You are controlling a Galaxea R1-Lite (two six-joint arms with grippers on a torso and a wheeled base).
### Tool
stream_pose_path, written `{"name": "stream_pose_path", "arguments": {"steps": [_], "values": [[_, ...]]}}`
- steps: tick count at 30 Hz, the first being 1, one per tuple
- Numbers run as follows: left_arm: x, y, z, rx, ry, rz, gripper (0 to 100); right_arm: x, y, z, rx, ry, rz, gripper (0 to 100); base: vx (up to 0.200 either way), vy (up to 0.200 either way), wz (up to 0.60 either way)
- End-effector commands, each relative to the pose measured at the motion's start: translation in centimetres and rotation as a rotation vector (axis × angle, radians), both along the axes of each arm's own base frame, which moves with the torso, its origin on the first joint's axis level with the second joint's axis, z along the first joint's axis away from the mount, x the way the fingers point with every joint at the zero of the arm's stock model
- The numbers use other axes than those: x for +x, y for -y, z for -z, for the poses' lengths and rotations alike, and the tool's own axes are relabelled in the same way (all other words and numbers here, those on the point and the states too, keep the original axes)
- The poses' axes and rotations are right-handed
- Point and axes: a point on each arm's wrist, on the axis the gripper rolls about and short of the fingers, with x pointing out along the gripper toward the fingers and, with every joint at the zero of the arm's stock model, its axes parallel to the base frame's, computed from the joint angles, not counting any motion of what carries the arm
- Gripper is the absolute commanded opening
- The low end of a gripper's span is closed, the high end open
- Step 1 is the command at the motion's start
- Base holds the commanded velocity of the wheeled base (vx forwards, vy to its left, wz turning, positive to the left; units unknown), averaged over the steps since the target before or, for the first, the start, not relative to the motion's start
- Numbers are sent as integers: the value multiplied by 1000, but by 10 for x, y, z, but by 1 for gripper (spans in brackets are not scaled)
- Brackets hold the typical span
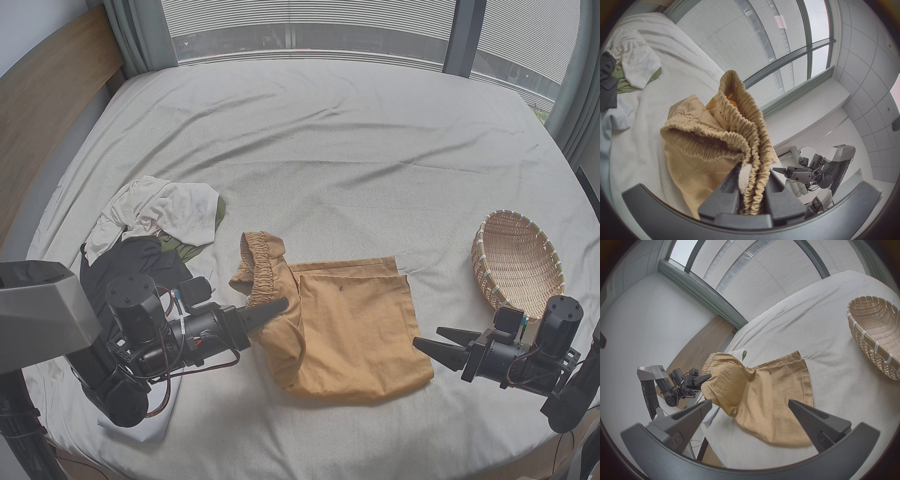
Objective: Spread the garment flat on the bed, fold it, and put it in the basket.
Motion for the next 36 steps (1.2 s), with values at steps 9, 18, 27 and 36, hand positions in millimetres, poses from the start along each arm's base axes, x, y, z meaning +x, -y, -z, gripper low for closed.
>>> {"name": "stream_pose_path", "arguments": {"steps": [9,18,27,36], "values": [[-2,26,3,-5,11,60,0,3,-1,-3,8,16,4,100,0,0,0],[4,52,15,-5,15,116,0,4,3,-16,52,57,23,100,0,0,0],[0,79,17,2,3,172,0,5,2,-17,55,60,23,100,0,0,0],[3,110,14,15,-18,215,0,3,3,-24,72,81,24,100,0,0,0]]}}
